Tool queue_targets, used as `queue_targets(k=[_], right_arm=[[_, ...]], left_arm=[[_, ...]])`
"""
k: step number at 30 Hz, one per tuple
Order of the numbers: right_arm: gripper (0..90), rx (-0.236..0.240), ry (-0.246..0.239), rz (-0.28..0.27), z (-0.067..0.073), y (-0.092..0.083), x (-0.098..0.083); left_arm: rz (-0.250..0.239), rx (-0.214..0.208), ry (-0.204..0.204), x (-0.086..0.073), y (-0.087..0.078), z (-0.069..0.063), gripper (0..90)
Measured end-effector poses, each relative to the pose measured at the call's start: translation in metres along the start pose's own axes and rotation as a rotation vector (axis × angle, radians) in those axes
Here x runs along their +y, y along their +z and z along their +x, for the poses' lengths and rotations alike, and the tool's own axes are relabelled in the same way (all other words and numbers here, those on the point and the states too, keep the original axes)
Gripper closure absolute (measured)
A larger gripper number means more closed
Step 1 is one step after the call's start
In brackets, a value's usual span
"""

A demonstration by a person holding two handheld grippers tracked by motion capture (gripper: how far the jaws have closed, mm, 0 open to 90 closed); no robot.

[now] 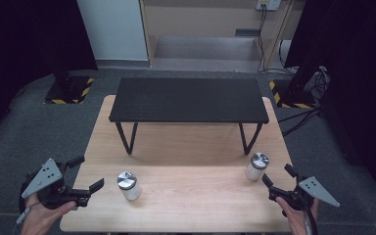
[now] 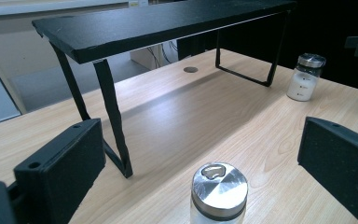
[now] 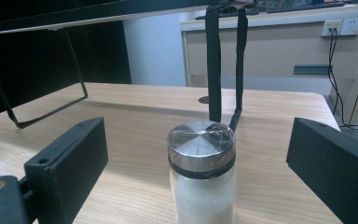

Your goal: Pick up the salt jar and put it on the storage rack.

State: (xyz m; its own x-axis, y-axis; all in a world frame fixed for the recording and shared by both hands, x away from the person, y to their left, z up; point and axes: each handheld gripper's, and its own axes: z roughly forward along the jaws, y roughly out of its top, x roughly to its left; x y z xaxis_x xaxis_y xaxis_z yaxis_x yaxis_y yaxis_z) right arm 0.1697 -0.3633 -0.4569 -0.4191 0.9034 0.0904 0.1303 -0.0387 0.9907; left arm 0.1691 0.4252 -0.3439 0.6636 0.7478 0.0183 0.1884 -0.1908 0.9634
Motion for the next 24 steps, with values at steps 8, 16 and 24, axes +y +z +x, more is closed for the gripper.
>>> queue_targets(k=[8, 16, 24], right_arm=[[5.3, 0.001, -0.001, -0.003, 0.0, 0.0, 0.0], [5.3, 0.0, -0.002, -0.003, 0.0, 0.0, 0.0], [5.3, 0.0, -0.003, -0.002, 0.0, 0.0, 0.0]], left_arm=[[0.011, 0.004, 0.0, 0.002, -0.004, -0.001, 0.0], [0.04, -0.011, -0.008, 0.007, -0.01, 0.002, 0.0], [0.091, -0.051, -0.009, 0.011, -0.009, 0.009, 0.0]])
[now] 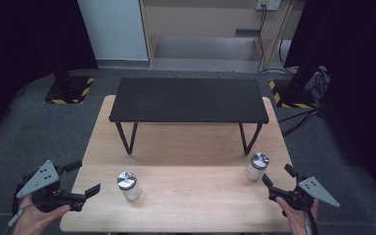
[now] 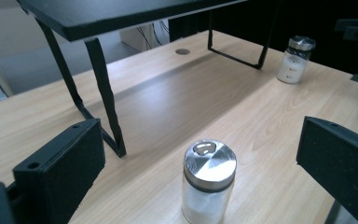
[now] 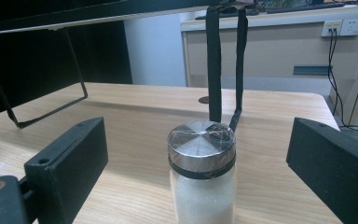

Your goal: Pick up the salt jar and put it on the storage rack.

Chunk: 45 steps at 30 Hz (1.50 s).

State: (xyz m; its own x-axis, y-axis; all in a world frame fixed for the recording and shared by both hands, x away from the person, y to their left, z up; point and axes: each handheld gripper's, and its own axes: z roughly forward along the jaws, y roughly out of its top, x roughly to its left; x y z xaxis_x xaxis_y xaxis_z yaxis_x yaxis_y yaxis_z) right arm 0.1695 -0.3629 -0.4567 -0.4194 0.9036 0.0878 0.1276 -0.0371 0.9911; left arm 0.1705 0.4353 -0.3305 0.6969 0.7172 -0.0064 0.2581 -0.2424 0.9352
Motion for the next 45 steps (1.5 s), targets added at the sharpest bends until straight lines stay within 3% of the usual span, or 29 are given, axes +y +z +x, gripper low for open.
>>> queue_targets(k=[7, 8, 14, 24, 34, 45], right_arm=[[5.3, 0.0, -0.001, 0.001, 0.0, 0.0, 0.0], [5.3, 0.0, -0.001, 0.001, 0.0, 0.0, 0.0], [5.3, 0.0, -0.002, 0.0, 0.0, 0.0, 0.0], [5.3, -0.002, -0.004, 0.0, 0.0, 0.0, 0.0], [5.3, -0.003, -0.004, 0.0, 0.0, 0.0, 0.0], [5.3, -0.004, -0.007, -0.001, -0.001, 0.0, 0.0]], left_arm=[[0.016, -0.048, 0.062, -0.003, 0.004, 0.007, 0.8], [0.013, -0.084, 0.07, -0.005, 0.006, 0.012, 1.3], [0.032, -0.149, 0.112, -0.008, 0.014, 0.023, 2.0], [0.059, -0.141, 0.099, -0.016, 0.028, 0.03, 1.9], [0.089, -0.148, 0.114, -0.021, 0.044, 0.034, 2.1], [0.12, -0.161, 0.115, -0.028, 0.07, 0.034, 2.4]])
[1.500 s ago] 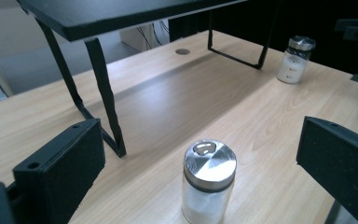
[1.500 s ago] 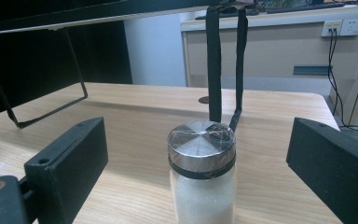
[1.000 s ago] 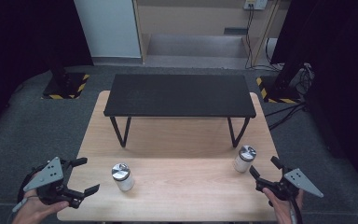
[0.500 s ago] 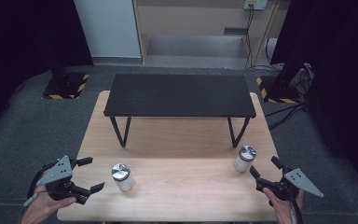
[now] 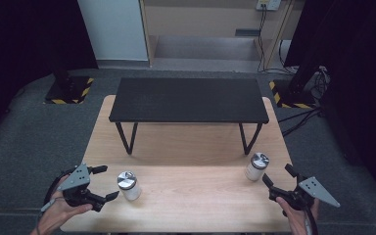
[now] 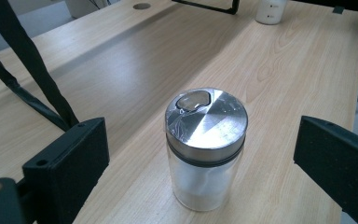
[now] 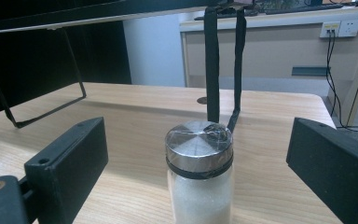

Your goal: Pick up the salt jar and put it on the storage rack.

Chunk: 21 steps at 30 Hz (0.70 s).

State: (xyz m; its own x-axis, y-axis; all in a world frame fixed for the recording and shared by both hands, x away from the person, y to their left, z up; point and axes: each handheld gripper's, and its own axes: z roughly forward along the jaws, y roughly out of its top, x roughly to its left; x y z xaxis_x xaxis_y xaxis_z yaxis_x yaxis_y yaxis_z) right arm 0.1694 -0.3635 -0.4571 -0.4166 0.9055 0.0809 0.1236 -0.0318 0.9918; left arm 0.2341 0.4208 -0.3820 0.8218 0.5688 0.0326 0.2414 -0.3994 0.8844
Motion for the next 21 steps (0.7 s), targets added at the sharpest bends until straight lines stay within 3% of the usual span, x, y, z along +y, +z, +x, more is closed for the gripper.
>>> queue_targets(k=[13, 21], right_arm=[[5.3, 0.0, 0.001, 0.0, 0.0, 0.0, 0.0], [5.3, 0.001, 0.002, 0.0, 0.0, 0.0, 0.0]], left_arm=[[0.01, -0.02, -0.01, -0.006, 0.029, 0.003, 4.0], [-0.014, -0.028, -0.026, -0.015, 0.042, 0.004, 6.7]])
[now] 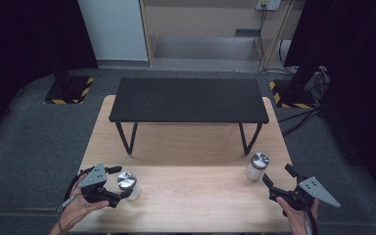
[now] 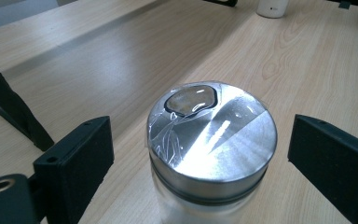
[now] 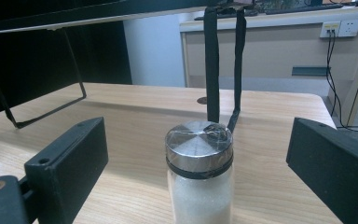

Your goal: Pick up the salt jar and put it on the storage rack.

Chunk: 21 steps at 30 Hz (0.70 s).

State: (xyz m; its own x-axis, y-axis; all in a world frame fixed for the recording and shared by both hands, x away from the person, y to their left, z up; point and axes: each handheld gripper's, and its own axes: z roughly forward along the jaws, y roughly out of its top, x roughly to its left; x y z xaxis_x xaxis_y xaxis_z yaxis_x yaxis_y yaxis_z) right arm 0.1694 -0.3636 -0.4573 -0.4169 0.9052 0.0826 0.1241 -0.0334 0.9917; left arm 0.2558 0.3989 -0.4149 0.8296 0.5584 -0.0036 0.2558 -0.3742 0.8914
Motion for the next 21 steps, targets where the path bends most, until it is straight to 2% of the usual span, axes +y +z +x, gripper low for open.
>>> queue_targets(k=[3, 8, 15, 16, 21], right_arm=[[5.4, 0.0, -0.001, 0.0, -0.0001, 0.0, 0.0], [5.4, -0.001, 0.0, -0.001, -0.0001, 0.0, -0.0002], [5.4, -0.001, 0.001, -0.001, -0.0003, 0.0, -0.0003], [5.4, -0.001, 0.001, -0.001, -0.0003, 0.0, -0.0003], [5.4, 0.0, 0.001, -0.001, -0.0005, 0.0001, -0.0005]], left_arm=[[-0.012, 0.003, -0.005, -0.003, 0.0024, 0.0005, 7.4], [-0.026, 0.005, 0.01, -0.0055, 0.005, 0.0008, 11.8], [-0.033, -0.004, 0.036, -0.0084, 0.009, 0.0008, 24.6], [-0.037, -0.006, 0.038, -0.0091, 0.0096, 0.0007, 29.1], [-0.043, -0.011, 0.035, -0.0093, 0.0106, -0.0002, 33.4]])
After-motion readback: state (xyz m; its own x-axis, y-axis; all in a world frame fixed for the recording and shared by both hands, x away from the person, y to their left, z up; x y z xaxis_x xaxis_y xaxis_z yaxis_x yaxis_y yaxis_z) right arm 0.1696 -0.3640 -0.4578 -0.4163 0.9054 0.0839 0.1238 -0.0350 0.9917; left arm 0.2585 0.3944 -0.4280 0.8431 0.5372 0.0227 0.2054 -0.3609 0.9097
